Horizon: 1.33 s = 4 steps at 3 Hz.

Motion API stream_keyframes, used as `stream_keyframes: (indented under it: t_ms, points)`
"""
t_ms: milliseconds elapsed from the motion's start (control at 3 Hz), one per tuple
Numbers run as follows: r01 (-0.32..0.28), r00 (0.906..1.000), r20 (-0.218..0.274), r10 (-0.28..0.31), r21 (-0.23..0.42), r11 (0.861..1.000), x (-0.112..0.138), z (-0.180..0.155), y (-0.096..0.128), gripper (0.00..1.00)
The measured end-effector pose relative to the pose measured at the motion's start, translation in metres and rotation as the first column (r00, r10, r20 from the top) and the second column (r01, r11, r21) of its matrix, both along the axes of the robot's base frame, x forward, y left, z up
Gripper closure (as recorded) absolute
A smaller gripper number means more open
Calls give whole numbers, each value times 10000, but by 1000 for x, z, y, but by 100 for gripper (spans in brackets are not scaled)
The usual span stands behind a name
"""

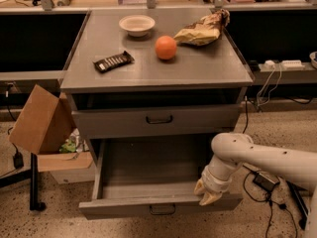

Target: Open middle drawer

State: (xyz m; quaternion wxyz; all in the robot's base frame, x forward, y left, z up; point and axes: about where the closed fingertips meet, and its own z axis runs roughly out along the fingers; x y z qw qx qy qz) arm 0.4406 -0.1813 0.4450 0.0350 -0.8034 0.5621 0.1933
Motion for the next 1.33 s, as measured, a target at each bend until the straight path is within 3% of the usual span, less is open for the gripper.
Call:
stream_keyframes:
  t_ms: [1000, 1333]
  points:
    - [0, 10000, -1, 0, 0, 10000, 0, 0, 0, 15]
    - [0, 10000, -1, 0, 0, 10000, 0, 0, 0, 0]
